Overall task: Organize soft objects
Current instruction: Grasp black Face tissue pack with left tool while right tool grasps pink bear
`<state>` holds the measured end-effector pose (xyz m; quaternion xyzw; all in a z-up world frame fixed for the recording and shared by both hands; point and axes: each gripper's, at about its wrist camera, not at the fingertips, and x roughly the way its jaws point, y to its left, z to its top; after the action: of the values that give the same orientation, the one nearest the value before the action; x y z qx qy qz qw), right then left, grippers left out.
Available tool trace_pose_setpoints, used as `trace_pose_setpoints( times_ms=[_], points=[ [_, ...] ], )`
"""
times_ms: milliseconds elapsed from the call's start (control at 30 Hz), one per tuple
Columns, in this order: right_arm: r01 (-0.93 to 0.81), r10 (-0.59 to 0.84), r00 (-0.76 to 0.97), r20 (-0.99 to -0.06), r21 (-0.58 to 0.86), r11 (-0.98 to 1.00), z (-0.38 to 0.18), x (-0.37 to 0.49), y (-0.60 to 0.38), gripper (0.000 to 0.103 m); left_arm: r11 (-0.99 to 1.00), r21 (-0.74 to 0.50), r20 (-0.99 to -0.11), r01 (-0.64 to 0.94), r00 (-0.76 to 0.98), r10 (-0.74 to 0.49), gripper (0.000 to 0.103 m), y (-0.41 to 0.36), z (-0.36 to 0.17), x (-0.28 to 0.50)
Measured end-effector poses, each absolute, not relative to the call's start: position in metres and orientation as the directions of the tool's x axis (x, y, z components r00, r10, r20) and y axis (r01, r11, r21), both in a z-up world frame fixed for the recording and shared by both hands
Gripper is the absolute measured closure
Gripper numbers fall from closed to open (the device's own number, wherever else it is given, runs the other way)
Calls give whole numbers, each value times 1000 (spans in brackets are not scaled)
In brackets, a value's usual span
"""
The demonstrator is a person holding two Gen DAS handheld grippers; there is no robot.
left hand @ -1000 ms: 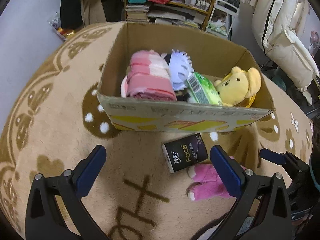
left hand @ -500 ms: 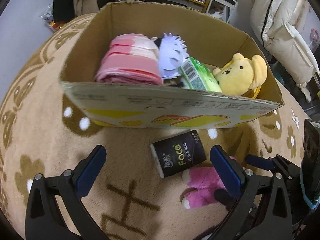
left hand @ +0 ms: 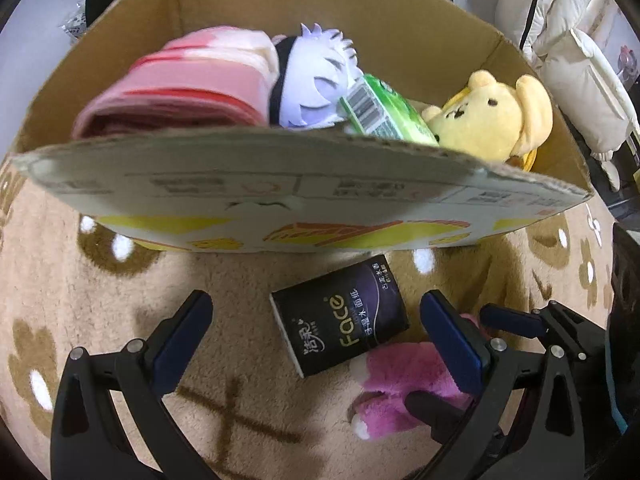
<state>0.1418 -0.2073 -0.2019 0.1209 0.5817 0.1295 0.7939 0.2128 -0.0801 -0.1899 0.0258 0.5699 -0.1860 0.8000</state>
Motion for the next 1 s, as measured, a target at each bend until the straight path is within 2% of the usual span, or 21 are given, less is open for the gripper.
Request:
trace_pose_setpoints(
  times_ms=[400,667,867,967,1000],
  points=[
    [-72,352,281,-893,346,936,-201,142,-218,0,930,-224,-924,291,239,-297,1,-86,-210,232],
    [-72,349,281,-894,343,936,-201,143,-218,0,937,-150,-939,316,252,-235,2,-93,-220,230],
    [-46,332,273,-903,332,942,-202,136,-213,0,937,-44,-951,348,273,-146,11,-106,-225,224],
    [-54,319,257,-912,316,947,-203,130,-210,0,942,-38,-949,334,282,-139,21,-105,-224,223],
    [-60,313,250,-916,308,950,-203,129,-208,0,944,-42,-948,326,284,-140,28,-102,-223,223]
  ],
)
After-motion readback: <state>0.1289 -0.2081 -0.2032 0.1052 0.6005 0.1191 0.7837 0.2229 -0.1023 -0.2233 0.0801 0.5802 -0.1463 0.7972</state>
